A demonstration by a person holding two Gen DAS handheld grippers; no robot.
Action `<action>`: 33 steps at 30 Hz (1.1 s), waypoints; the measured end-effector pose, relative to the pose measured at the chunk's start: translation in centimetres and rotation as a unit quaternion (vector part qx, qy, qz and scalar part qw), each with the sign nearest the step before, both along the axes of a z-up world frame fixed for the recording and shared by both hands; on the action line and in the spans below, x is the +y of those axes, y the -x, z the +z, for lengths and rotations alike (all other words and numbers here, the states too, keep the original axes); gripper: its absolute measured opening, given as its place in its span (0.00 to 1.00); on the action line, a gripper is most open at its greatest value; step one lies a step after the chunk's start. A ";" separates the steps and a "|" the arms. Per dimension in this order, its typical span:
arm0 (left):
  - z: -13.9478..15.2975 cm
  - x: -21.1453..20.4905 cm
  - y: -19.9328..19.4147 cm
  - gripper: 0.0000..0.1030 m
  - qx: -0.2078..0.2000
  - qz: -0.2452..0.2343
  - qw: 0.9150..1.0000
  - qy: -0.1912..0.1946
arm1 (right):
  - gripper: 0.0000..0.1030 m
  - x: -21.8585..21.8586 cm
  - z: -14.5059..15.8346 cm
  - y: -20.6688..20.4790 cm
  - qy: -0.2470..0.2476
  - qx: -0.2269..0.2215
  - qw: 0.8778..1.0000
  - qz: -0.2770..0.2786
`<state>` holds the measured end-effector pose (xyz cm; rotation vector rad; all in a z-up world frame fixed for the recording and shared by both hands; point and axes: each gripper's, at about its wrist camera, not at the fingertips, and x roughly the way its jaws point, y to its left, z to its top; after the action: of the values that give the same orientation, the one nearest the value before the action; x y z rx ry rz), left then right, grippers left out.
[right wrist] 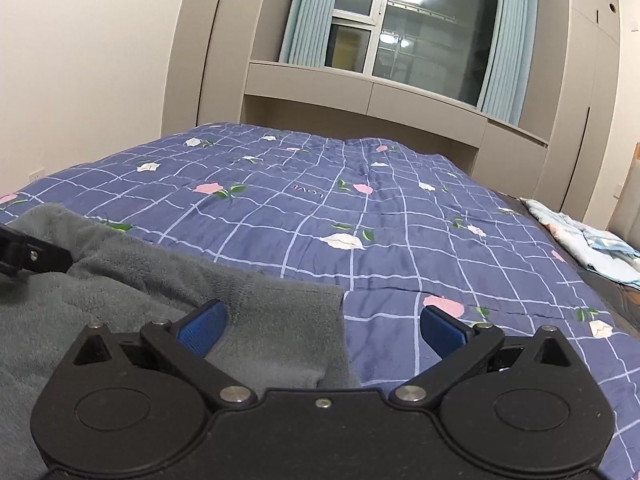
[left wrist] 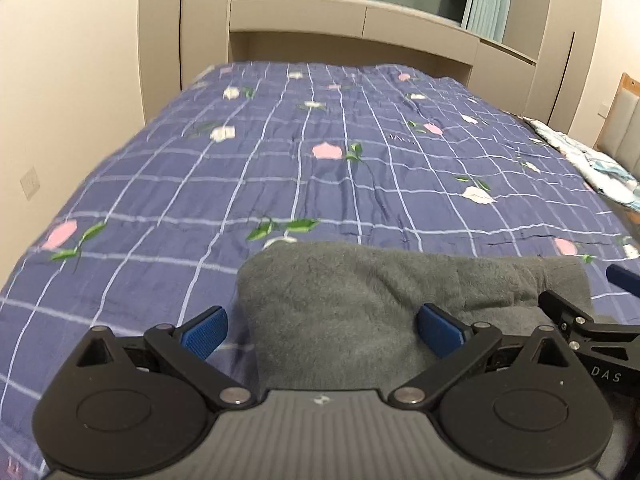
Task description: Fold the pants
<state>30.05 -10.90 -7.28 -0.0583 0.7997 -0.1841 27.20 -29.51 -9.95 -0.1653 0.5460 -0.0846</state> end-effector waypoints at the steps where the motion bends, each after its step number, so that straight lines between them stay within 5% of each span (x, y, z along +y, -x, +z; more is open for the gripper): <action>1: 0.3 0.3 0.3 0.99 0.010 0.002 1.000 0.009 | 0.99 0.2 0.8 0.3 -0.002 0.008 1.000 -0.008; 5: 1.1 1.1 1.7 0.99 0.029 0.010 0.999 0.022 | 1.00 1.7 2.8 2.9 0.034 0.008 0.999 -0.012; 9: 1.7 1.5 3.8 0.99 0.030 0.002 0.999 0.019 | 1.00 2.3 3.8 6.0 0.015 0.000 1.000 -0.007; 22: 0.0 2.0 6.5 0.99 0.027 0.013 0.999 0.034 | 1.00 0.9 -0.4 8.0 -0.060 0.040 0.997 -0.030; 33: -0.5 1.6 6.7 1.00 0.029 0.029 0.998 0.039 | 1.00 1.3 -0.3 7.8 -0.059 0.046 0.996 -0.048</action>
<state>23.34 -9.28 -7.78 -0.1610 0.8483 -0.1587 19.42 -28.24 -10.30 -0.0284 0.6486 -0.1378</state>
